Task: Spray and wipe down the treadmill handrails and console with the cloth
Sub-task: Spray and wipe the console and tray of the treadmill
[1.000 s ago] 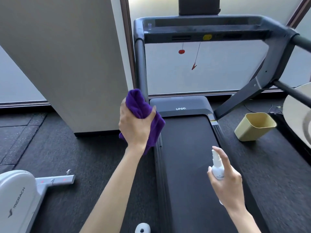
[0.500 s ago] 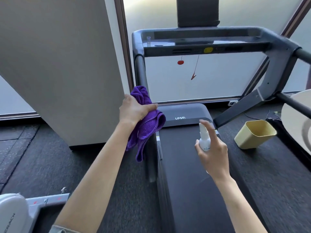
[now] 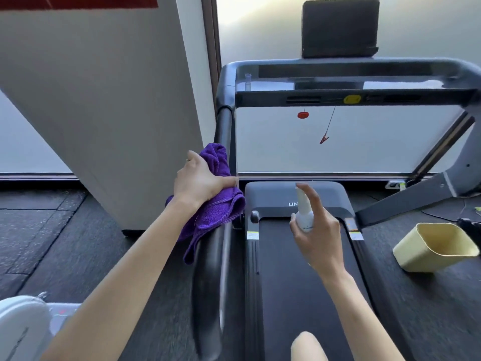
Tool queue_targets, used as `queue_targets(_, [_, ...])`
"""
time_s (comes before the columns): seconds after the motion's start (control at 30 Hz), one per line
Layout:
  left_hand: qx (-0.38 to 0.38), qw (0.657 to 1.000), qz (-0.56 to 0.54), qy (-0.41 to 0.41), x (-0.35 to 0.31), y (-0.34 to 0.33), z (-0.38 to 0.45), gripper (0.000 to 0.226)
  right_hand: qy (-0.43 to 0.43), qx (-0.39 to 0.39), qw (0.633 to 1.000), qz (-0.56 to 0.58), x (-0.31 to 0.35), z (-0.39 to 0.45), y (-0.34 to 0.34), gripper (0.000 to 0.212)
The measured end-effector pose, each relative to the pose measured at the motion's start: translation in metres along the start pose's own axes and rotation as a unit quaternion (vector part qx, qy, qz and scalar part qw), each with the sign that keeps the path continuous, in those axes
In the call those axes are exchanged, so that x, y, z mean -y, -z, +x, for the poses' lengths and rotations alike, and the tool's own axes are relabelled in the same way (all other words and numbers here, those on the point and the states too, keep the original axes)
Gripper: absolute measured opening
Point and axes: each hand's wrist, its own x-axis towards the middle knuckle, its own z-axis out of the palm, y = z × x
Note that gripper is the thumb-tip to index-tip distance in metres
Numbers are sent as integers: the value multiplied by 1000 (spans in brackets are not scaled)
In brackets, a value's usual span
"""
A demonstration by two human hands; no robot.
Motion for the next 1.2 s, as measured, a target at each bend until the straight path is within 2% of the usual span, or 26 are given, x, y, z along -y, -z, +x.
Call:
queue_targets(0.17, [-35, 997, 70, 28, -22, -2, 11, 78, 44, 83, 995, 34, -1, 66, 15, 73])
queue_targets(0.3, [-38, 988, 120, 88, -51, -1, 27, 89, 76, 162, 983, 31, 20, 113, 50, 77])
queue_targets(0.57, [-35, 983, 89, 157, -68, -5, 72, 76, 84, 199, 976, 33, 36, 194, 77, 75])
queue_targets(0.8, [-65, 979, 129, 141, -72, -20, 121, 68, 106, 263, 958, 37, 33, 262, 34, 75])
queue_targets(1.1, [-50, 985, 71, 152, -76, -25, 182, 74, 144, 298, 943, 25, 53, 359, -34, 74])
queue_targets(1.2, [-24, 983, 48, 174, -75, -26, 180, 83, 144, 311, 939, 18, 49, 378, -46, 71])
